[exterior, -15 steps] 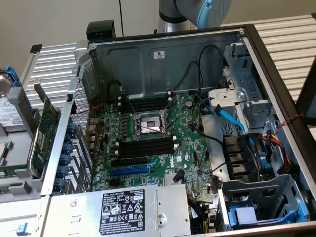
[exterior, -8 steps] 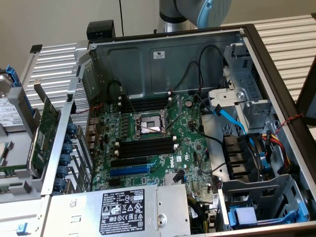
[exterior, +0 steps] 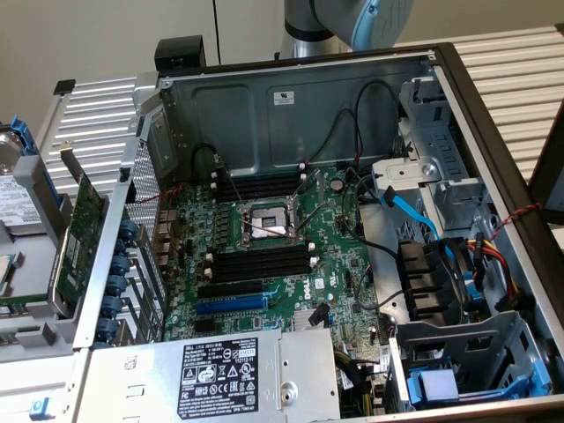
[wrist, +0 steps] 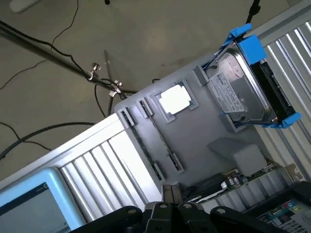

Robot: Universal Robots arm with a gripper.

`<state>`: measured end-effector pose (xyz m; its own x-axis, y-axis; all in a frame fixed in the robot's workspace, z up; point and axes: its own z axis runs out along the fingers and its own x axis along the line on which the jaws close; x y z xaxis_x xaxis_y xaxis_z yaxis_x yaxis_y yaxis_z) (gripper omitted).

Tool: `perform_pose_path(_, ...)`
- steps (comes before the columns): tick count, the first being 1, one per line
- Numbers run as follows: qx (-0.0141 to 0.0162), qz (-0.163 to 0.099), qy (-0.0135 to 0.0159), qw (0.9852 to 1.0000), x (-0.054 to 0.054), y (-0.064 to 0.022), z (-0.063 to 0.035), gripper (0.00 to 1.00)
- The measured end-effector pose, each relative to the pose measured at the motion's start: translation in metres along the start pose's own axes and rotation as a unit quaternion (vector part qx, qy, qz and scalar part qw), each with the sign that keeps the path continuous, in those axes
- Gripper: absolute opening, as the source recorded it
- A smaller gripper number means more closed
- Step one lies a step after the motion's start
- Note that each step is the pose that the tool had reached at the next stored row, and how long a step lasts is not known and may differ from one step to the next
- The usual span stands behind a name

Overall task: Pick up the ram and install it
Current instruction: 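Pick up the ram and move it above insertion slot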

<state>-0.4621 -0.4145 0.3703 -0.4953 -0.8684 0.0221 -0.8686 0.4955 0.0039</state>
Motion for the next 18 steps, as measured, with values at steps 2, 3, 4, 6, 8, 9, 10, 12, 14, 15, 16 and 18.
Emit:
perform_pose_path(2, 0.0004, -0.018, 0.0001, 0.9998, 0.0000, 0.0000, 0.0002, 0.11)
perform_pose_path(3, 0.0006, -0.027, 0.0001, 0.9996, 0.0000, 0.0000, 0.0003, 0.11)
perform_pose_path(4, 0.0008, -0.036, 0.0002, 0.9994, 0.0000, 0.0000, 0.0003, 0.11)
perform_pose_path(6, 0.0012, -0.055, 0.0002, 0.9985, 0.0000, 0.0000, 0.0005, 0.11)
perform_pose_path(8, 0.0016, -0.072, 0.0003, 0.9974, 0.0000, 0.0000, 0.0006, 0.11)
perform_pose_path(9, 0.0018, -0.082, 0.0003, 0.9967, 0.0000, 0.0000, 0.0006, 0.11)
perform_pose_path(10, 0.0020, -0.091, 0.0004, 0.9959, 0.0000, 0.0000, 0.0006, 0.11)
perform_pose_path(12, 0.0024, -0.109, 0.0004, 0.9940, 0.0000, 0.0000, 0.0007, 0.11)
perform_pose_path(14, 0.0028, -0.127, 0.0004, 0.9919, 0.0000, 0.0000, 0.0008, 0.11)
perform_pose_path(15, 0.0030, -0.136, 0.0005, 0.9907, 0.0000, 0.0000, 0.0008, 0.11)
perform_pose_path(16, 0.0032, -0.145, 0.0005, 0.9895, 0.0000, 0.0000, 0.0008, 0.11)
perform_pose_path(18, 0.0036, -0.163, 0.0006, 0.9867, 0.0000, 0.0000, 0.0008, 0.11)
